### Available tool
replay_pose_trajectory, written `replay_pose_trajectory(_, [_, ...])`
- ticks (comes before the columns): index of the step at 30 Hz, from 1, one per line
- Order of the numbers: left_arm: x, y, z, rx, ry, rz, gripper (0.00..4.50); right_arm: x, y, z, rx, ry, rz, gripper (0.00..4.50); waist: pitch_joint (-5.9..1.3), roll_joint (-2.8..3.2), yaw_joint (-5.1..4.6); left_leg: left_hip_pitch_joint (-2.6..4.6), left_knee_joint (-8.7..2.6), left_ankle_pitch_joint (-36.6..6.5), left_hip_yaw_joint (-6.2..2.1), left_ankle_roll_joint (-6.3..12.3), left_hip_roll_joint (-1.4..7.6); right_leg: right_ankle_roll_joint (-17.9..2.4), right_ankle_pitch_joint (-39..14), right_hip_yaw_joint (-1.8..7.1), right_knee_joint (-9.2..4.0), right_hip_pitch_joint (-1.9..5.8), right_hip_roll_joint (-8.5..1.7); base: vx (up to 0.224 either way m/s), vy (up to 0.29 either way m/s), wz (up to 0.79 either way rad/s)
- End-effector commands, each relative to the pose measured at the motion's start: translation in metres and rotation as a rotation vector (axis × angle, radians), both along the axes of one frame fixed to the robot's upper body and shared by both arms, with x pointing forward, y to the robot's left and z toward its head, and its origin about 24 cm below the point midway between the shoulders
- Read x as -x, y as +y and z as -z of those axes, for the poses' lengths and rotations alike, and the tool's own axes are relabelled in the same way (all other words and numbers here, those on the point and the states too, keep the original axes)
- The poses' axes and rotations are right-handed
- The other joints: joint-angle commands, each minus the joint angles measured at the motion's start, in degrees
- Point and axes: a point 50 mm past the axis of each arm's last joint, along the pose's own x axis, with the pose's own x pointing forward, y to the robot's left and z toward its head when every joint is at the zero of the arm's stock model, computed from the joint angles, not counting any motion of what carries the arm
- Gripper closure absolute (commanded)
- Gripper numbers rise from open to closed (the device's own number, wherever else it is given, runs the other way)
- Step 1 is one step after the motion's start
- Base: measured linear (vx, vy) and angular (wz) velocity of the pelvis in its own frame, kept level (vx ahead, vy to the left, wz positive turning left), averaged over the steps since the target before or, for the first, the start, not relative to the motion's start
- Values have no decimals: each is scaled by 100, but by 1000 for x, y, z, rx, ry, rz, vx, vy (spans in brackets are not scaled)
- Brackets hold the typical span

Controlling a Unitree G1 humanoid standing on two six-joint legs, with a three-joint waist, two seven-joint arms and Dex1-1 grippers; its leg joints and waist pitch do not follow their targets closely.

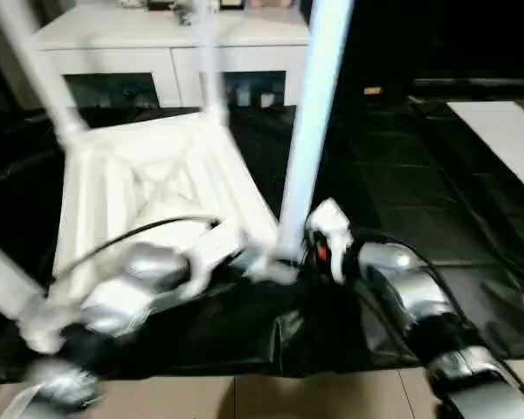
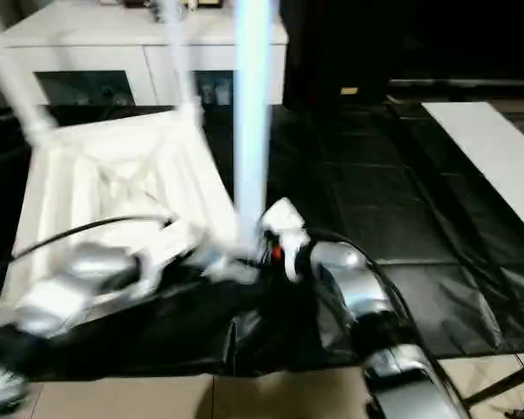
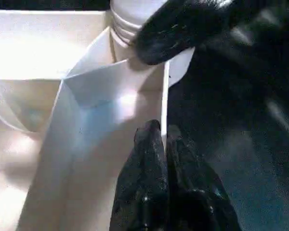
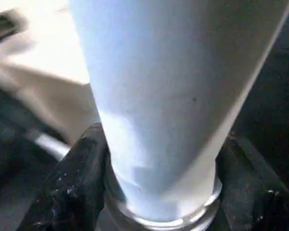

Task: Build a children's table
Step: Rotate leg to tighten

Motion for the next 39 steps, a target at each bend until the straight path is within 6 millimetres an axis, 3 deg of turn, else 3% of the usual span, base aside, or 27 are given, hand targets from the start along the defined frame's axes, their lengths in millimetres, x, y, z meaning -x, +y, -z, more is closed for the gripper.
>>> replay_pose_trajectory(1, [-11, 10, 4, -48, -16, -170, 450, 3, 12, 11, 26, 46, 39, 181, -290, -41, -5, 48, -464, -1905, -125, -27, 214, -864, -2670, 205, -528, 197, -300, 0, 0, 0])
replay_pose_trajectory(2, [-16, 5, 5, -62, -32, -217, 450, 0, 11, 14, 63, 36, 129, 181, -302, -37, 9, 54, -461, -1895, -131, -12, 218, -843, -2668, 202, -531, 203, -308, 0, 0, 0])
replay_pose_trajectory(3, [-24, -4, 7, -79, -58, -275, 450, -6, 13, 16, 121, 12, 277, 182, -296, -29, -1, 72, -450, -1848, -105, -15, 202, -836, -2619, 212, -558, 146, -285, 0, 0, 0])
replay_pose_trajectory(4, [-26, -6, 8, -82, -62, -284, 450, -7, 14, 16, 129, 7, 304, 182, -320, -35, -5, 89, -449, -1839, -122, -70, 196, -850, -2566, 204, -534, 165, -283, 0, 0, 0])
replay_pose_trajectory(5, [-28, -10, 8, -91, -72, -290, 450, -7, 20, 16, 132, 9, 307, 182, -315, -47, 0, 64, -456, -1813, -125, -44, 190, -841, -2538, 199, -540, 180, -284, 0, 0, 0])
replay_pose_trajectory(8, [-29, -13, 8, -101, -85, -288, 450, -7, 28, 15, 148, 4, 274, 182, -330, -12, 24, 27, -459, -1744, -121, 90, 204, -859, -2254, 205, -524, 208, -296, 0, 0, 0])
replay_pose_trajectory(10, [-29, -14, 8, -106, -87, -279, 450, -8, 31, 13, 103, 10, 276, 182, -337, -15, 33, 15, -457, -1647, -110, 160, 216, -958, -1960, 210, -490, 223, -299, 0, 0, 0])
replay_pose_trajectory(13, [-27, -10, 8, -116, -80, -251, 450, -7, 34, 7, -4, 6, 215, 113, -338, -22, 43, 13, -455, -1628, -107, 220, 230, -1008, -1922, 207, -482, 235, -309, 0, 0, 0])
replay_pose_trajectory(15, [-25, -7, 9, -117, -75, -232, 450, -4, 35, 5, -15, -11, 162, 110, -330, -29, 45, 3, -458, -1653, -108, 238, 231, -1012, -1951, 202, -482, 240, -304, 0, 0, 0])
replay_pose_trajectory(17, [-24, -5, 10, -117, -69, -202, 450, -4, 34, 4, -16, -21, 120, 90, -309, -42, -22, -81, -500, -1737, -146, 196, 223, -895, -2165, 169, -477, 292, -301, 0, 0, 0])
replay_pose_trajectory(18, [-22, -4, 9, -115, -76, -165, 450, -3, 33, 4, -19, -21, 88, 78, -309, -39, -38, -88, -503, -1812, -171, 153, 214, -790, -2407, 155, -501, 308, -320, 0, 0, 0])
replay_pose_trajectory(19, [-20, -3, 10, -116, -70, -146, 450, -3, 30, 3, -14, -29, 64, 70, -299, -67, -89, -71, -498, -1931, -176, 146, 215, -760, -2557, 159, -524, 275, -316, 0, 0, 0])
replay_pose_trajectory(23, [-7, 4, 6, -97, -64, -9, 450, 2, 10, -3, -3, -60, -121, 70, -304, -54, -107, -40, -481, -1984, -179, 216, 254, -860, -2570, 184, -527, 248, -345, 0, 0, 0])
replay_pose_trajectory(25, [5, 8, 1, -61, -58, 134, 450, 11, -3, -7, 19, -71, -282, 70, -320, -33, -81, -27, -463, -1815, -155, 327, 281, -1072, -2038, 205, -478, 238, -329, 0, 0, 0])
replay_pose_trajectory(27, [18, 11, -4, -23, -50, 284, 450, 16, -12, -9, 35, -73, -368, 70, -350, -43, -71, -59, -450, -1563, -152, 412, 278, -1197, -1576, 204, -422, 281, -319, 25, -3, 1])
replay_pose_trajectory(28, [22, 11, -5, -9, -44, 329, 450, 17, -15, -10, 39, -73, -386, 70, -360, -26, -67, -42, -423, -1202, -118, 543, 282, -1483, -921, 208, -351, 261, -294, 57, -4, 3])
replay_pose_trajectory(29, [27, 14, -5, -10, -27, 368, 450, 18, -18, -11, 46, -69, -415, 70, -380, -25, -48, -41, -402, -1051, -114, 578, 273, -1566, -683, 201, -321, 288, -298, 57, -4, 3])
replay_pose_trajectory(31, [33, 21, -5, -47, -7, 414, 450, 22, -24, -12, 67, -56, -475, 70, -410, 13, 71, -3, -341, -532, -80, 821, 286, -1808, 158, 186, -214, 265, -250, 0, 0, 0])
replay_pose_trajectory(32, [33, 22, -6, -47, -11, 418, 450, 22, -24, -13, 66, -52, -491, 70, -402, 18, 100, 16, -337, -516, -63, 868, 291, -1836, 209, 185, -215, 236, -240, 0, 0, 0])
replay_pose_trajectory(33, [33, 22, -6, -47, -11, 418, 450, 22, -24, -13, 66, -52, -491, 70, -388, 40, 142, 34, -342, -623, -55, 868, 311, -1867, 106, 189, -224, 217, -244, 0, 0, 0])
replay_pose_trajectory(35, [34, 22, -8, -29, -14, 419, 450, 24, -25, -14, 71, -48, -529, 70, -369, 30, 186, 35, -366, -846, -48, 722, 317, -1825, -184, 190, -242, 224, -246, 0, 0, 0])
replay_pose_trajectory(39, [37, 25, -11, -29, -6, 440, 450, 27, -22, -16, 48, -37, -596, 70, -340, 11, 153, 5, -425, -1347, -75, 374, 306, -1555, -937, 210, -305, 250, -278, 0, 0, 0])
